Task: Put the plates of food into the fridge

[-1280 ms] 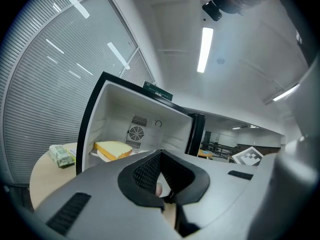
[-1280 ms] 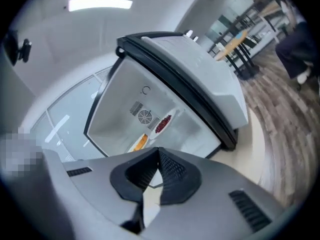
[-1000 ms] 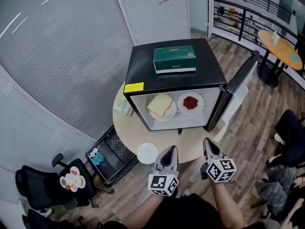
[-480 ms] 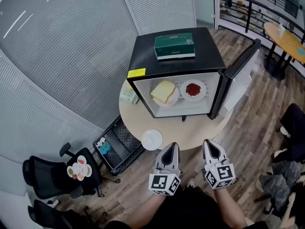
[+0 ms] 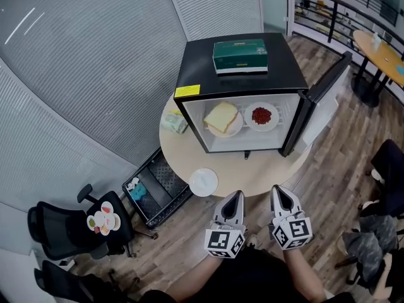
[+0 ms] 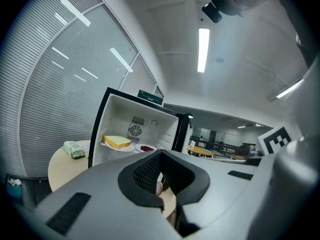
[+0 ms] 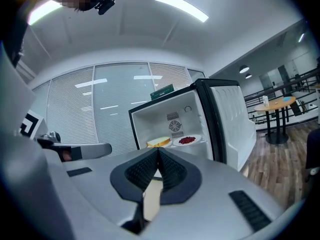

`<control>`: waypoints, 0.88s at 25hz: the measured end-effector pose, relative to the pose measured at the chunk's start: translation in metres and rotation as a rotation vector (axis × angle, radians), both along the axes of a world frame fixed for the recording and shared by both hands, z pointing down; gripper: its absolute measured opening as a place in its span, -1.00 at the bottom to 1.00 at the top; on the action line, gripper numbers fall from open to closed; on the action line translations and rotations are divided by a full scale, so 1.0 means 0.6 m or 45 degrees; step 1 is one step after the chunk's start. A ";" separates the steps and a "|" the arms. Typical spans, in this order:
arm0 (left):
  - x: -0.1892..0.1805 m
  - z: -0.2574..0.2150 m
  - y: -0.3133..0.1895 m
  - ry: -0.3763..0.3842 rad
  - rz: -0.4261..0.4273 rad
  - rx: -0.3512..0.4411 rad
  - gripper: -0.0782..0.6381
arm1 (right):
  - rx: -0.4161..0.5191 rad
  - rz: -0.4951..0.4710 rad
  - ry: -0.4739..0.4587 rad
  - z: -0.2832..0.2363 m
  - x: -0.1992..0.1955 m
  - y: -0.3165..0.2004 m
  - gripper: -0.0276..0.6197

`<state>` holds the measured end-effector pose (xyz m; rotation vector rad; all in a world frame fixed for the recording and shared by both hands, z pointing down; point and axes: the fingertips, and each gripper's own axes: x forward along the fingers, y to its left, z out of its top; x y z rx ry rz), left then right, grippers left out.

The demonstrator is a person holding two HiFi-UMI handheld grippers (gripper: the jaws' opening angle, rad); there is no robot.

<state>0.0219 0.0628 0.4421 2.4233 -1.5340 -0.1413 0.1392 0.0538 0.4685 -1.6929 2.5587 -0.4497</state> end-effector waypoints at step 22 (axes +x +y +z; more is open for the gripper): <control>-0.161 0.010 -0.025 0.026 -0.087 0.042 -0.77 | -0.280 0.005 -0.309 0.128 -0.137 -0.036 -0.89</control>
